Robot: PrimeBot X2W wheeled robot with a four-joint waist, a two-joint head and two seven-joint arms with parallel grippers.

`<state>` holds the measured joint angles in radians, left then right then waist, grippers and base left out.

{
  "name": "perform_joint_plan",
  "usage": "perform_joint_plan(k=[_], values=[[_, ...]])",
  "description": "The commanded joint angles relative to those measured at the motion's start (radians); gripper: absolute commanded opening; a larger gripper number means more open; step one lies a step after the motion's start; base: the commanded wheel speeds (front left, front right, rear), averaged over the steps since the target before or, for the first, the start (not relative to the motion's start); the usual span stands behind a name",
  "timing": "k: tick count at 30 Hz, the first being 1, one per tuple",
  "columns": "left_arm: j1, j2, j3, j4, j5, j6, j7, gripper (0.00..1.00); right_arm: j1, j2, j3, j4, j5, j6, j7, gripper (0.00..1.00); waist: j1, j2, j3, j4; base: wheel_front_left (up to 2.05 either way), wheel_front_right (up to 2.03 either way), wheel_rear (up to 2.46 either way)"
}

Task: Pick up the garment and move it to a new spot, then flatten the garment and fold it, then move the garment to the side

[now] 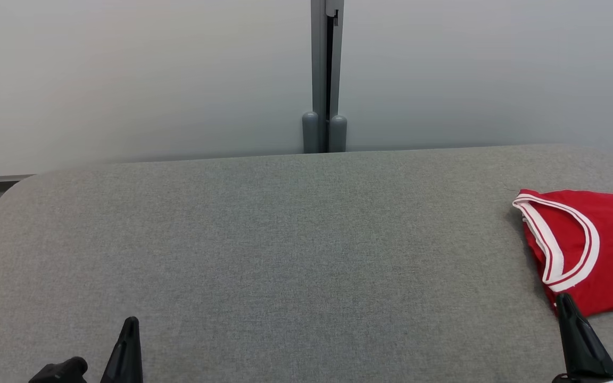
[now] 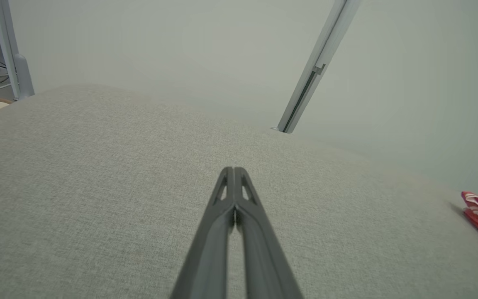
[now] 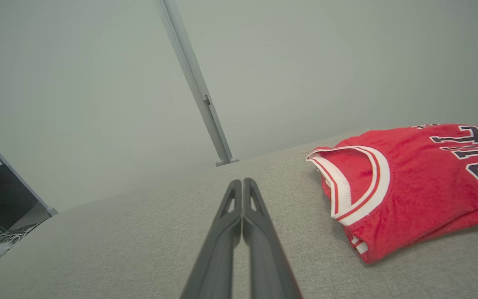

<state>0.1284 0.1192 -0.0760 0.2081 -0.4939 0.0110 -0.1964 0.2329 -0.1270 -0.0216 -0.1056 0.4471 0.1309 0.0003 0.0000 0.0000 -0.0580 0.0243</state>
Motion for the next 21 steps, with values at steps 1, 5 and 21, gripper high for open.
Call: perform_joint_plan(k=[1,5,21], values=[[-0.042,0.006,0.015,-0.011,-0.052,-0.008,0.010,0.00,-0.035,-0.006,-0.005,0.002,0.058,0.000,0.002,0.00,0.0000,0.0000,0.001,-0.001,0.00,0.00,0.00],[-0.051,0.003,0.023,-0.010,-0.099,-0.014,0.023,0.00,-0.050,-0.005,-0.006,0.018,0.110,0.000,0.004,0.00,0.0000,0.0000,0.003,-0.001,0.00,0.00,0.00],[-0.095,-0.013,0.060,-0.001,-0.325,-0.043,0.086,0.00,-0.116,0.004,-0.013,0.091,0.354,0.000,0.018,0.00,0.0000,0.0000,0.011,-0.005,0.00,0.00,0.00]])
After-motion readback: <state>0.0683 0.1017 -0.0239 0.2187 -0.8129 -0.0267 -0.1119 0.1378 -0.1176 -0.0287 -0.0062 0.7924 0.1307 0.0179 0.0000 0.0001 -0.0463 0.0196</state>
